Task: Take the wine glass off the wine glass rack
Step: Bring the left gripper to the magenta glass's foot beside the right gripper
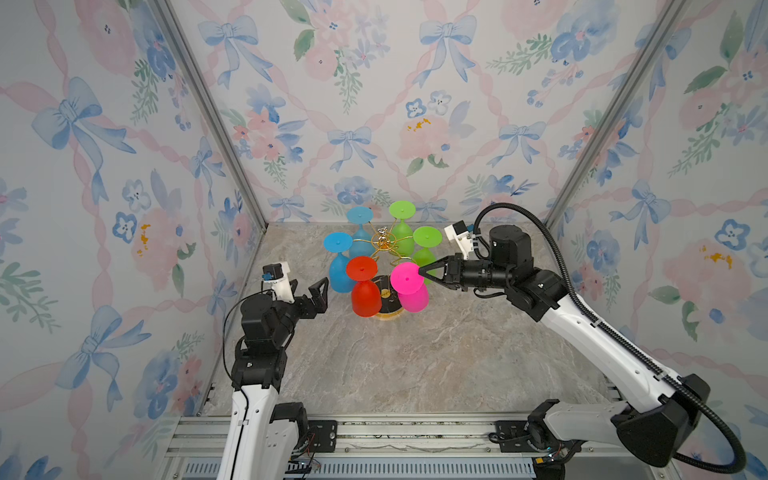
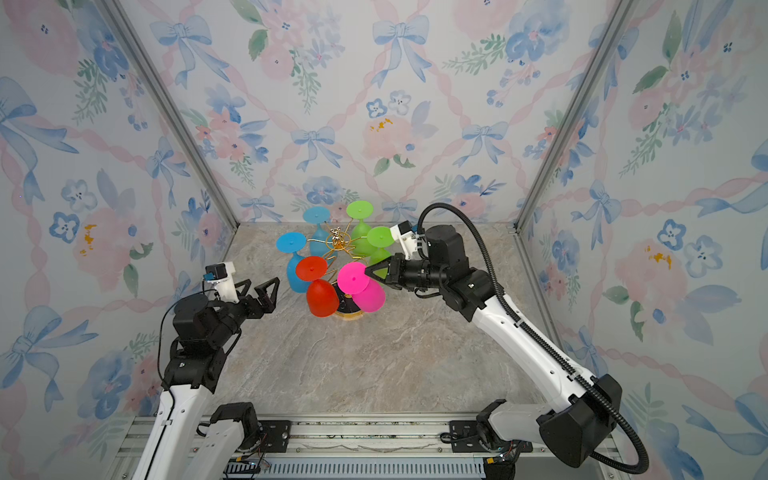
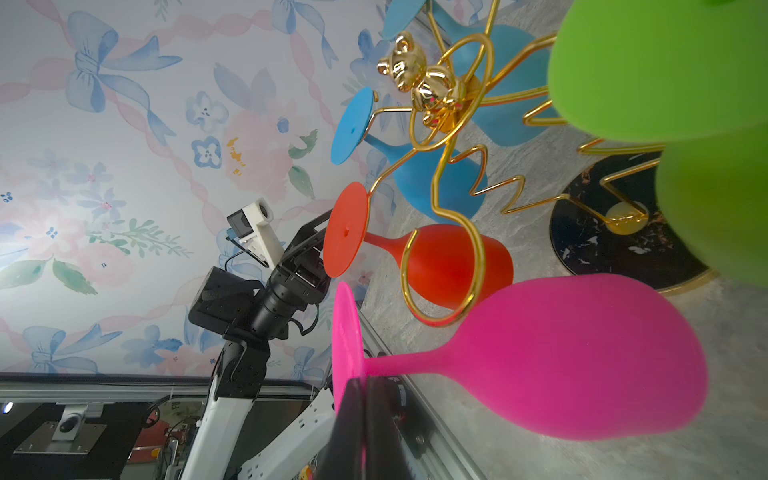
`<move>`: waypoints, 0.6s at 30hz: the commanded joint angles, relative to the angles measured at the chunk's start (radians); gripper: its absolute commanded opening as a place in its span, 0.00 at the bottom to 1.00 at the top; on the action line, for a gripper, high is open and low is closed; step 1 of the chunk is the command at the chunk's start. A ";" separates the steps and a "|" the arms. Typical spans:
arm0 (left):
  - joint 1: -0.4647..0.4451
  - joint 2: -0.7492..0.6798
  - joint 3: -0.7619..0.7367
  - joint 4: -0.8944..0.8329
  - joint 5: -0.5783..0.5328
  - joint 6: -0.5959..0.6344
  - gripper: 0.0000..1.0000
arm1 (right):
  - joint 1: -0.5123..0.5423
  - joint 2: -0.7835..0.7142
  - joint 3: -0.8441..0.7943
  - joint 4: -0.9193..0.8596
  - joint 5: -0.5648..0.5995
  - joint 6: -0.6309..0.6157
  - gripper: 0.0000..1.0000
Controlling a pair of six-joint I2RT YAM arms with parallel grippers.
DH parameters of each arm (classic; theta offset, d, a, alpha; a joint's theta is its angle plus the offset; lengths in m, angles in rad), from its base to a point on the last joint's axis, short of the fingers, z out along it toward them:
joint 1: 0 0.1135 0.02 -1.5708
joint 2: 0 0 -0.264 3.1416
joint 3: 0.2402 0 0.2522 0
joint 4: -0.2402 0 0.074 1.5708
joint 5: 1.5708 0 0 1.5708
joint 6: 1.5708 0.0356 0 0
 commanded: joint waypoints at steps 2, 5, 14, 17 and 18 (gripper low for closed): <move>0.007 -0.039 0.100 -0.159 0.076 -0.021 0.96 | 0.010 -0.043 -0.017 -0.061 -0.022 -0.082 0.00; 0.007 -0.080 0.115 -0.202 0.193 -0.037 0.96 | 0.010 -0.052 -0.026 -0.086 -0.020 -0.118 0.00; -0.063 -0.119 0.135 -0.209 0.463 -0.148 0.89 | 0.010 -0.103 -0.072 -0.090 0.022 -0.257 0.00; -0.097 -0.121 0.145 -0.209 0.480 -0.175 0.87 | 0.015 -0.118 -0.081 -0.088 0.036 -0.292 0.00; -0.110 -0.124 0.144 -0.210 0.485 -0.185 0.86 | 0.019 -0.123 -0.084 -0.089 0.041 -0.305 0.00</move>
